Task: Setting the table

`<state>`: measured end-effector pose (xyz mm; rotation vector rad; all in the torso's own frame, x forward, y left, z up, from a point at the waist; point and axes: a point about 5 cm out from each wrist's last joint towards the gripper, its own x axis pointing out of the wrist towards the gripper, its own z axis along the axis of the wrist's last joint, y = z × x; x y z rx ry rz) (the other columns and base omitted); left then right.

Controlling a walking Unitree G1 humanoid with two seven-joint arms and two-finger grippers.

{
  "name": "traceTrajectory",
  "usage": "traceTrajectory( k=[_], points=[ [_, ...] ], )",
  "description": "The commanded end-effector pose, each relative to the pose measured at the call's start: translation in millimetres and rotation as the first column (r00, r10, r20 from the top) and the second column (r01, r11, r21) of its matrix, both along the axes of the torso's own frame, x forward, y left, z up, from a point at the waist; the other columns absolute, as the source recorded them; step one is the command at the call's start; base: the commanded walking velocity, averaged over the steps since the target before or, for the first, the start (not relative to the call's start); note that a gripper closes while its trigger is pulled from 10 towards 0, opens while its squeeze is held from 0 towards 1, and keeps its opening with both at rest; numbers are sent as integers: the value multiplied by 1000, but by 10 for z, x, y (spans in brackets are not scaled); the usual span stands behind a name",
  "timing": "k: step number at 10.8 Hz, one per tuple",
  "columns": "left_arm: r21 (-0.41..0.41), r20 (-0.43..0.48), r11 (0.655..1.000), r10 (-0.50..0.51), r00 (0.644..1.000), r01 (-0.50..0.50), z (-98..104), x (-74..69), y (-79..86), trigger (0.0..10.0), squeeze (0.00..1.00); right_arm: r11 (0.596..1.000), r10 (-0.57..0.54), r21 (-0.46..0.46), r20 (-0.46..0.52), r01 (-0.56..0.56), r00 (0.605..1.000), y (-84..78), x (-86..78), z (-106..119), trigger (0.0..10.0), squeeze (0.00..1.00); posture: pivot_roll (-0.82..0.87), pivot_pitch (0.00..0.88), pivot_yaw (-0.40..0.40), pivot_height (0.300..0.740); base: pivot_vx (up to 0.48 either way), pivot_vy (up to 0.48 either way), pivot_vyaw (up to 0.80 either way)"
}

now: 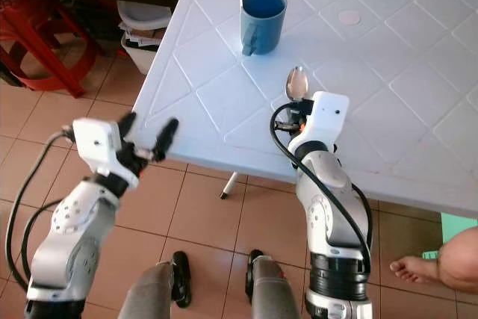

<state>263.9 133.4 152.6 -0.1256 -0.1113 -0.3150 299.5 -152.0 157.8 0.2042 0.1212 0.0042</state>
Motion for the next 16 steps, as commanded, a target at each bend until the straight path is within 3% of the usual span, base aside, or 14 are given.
traceTrajectory(
  k=[1, 11, 16],
  points=[
    [-3, -7, 999, 50, 999, -50, -21, 32, 82, 10000, 0, 1000, -7, -9, -144, 5, 990, -47, -78, -341, 0, 0, -20, 289, 32, 740, 0, 247, 0],
    [-5, 12, 999, 45, 999, -45, -49, 105, 28, 10000, 0, 996, 12, 89, 5, -13, 1000, 75, -3, -147, 0, 0, -34, 249, 26, 740, 0, 474, 0],
    [-2, 30, 1000, 18, 999, -18, -48, 87, -30, 10000, 0, 999, 18, -43, 181, -10, 983, 35, 72, 106, 0, 0, -35, 231, 20, 740, 161, 414, 0]
  ],
)
